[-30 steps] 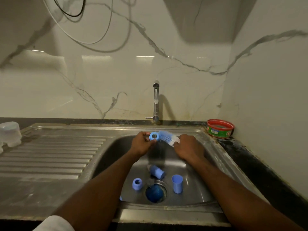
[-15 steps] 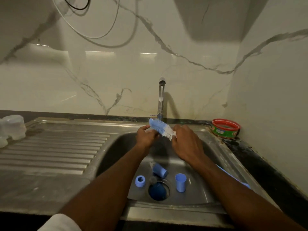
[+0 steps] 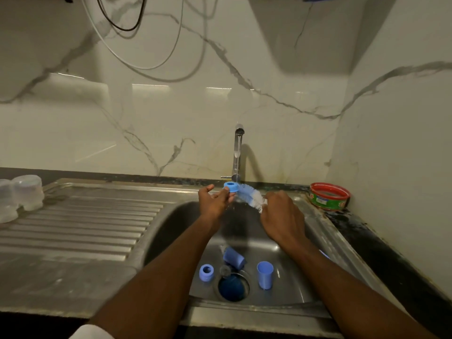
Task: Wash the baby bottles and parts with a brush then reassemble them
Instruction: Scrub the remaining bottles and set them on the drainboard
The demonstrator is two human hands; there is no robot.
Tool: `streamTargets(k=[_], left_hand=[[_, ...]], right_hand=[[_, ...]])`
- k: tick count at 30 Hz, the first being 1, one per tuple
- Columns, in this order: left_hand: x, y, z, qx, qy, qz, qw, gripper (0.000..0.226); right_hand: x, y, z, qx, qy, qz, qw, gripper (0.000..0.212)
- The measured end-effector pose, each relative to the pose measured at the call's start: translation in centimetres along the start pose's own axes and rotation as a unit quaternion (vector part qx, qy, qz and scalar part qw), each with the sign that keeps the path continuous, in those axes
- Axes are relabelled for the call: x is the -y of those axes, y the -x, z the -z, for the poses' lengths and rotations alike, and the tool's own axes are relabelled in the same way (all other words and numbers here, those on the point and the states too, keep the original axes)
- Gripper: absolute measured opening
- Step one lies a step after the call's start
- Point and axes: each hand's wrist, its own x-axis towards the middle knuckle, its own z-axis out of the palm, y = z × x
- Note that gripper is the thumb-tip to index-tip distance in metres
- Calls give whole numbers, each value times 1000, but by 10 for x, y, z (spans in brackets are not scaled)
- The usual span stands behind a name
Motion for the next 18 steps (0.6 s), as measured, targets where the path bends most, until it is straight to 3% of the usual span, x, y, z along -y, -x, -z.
streamTargets(k=[10,13,16,18], left_hand=[[2,-9,4,-46,-57,-7,997,49],[5,-5,6,39,-92,-10,995,53],[4,3,1,138,-128,-30,982,54],[7,5,-3,149,-161,-42,975,58]], right_hand=[[10,2,-1,-32,4,1,999,33],[12,1,-8,-3,-7,39,999,33],[9,-8,-7,-15,-10,2,1000,34],[4,-11,-6,-18,-10,-6,1000,30]])
